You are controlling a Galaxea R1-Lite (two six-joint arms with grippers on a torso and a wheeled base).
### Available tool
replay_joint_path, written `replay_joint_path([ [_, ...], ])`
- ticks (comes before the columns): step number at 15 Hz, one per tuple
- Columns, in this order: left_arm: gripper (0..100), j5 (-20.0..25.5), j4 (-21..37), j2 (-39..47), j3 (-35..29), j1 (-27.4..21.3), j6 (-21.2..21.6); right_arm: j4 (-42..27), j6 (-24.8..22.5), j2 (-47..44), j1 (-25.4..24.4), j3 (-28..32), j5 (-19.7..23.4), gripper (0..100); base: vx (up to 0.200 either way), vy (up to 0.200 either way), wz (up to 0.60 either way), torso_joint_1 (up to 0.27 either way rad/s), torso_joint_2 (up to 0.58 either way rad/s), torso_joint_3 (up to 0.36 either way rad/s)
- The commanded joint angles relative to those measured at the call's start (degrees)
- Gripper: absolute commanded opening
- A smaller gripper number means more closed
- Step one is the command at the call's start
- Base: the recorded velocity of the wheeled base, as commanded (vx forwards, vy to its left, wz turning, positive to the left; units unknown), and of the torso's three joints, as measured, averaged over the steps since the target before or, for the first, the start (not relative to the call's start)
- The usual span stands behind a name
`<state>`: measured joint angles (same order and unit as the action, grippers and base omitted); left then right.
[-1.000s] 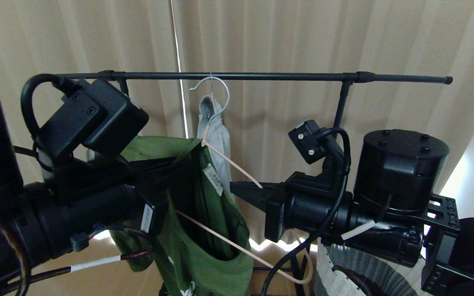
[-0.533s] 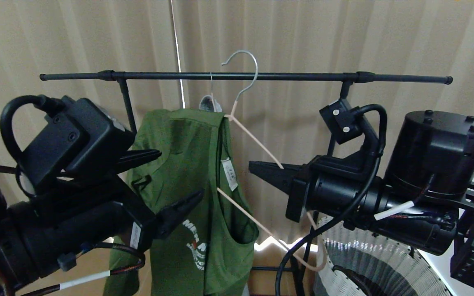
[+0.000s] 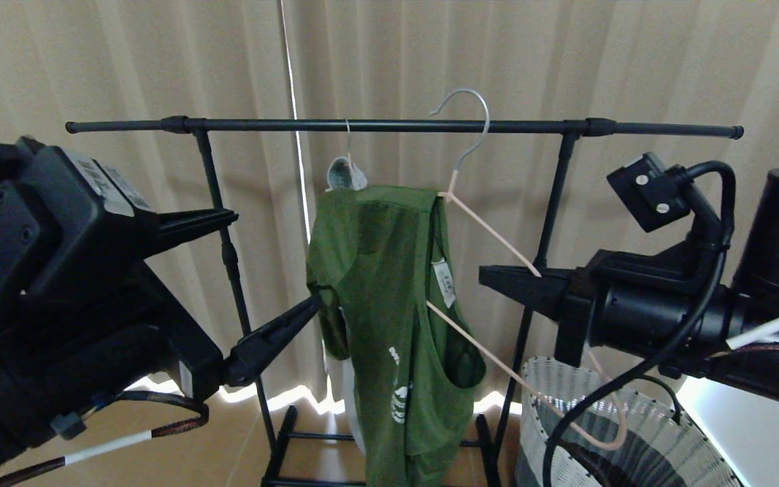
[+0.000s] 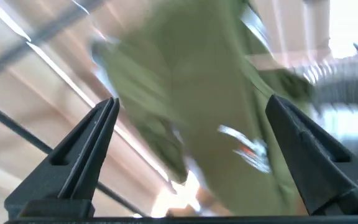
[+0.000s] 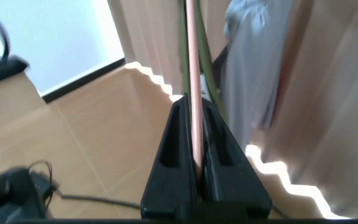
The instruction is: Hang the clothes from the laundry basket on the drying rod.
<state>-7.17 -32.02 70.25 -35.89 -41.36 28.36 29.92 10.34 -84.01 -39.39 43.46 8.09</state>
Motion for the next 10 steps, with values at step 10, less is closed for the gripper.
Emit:
replay_joint_path([
  [10,100,13.67,-0.23,11.57,-9.55,8.58,15.15,-1.44,-0.85,3.67,0.28,-2.59,16.08,0,0.000,0.000,0.00,0.000,0.00,0.000],
])
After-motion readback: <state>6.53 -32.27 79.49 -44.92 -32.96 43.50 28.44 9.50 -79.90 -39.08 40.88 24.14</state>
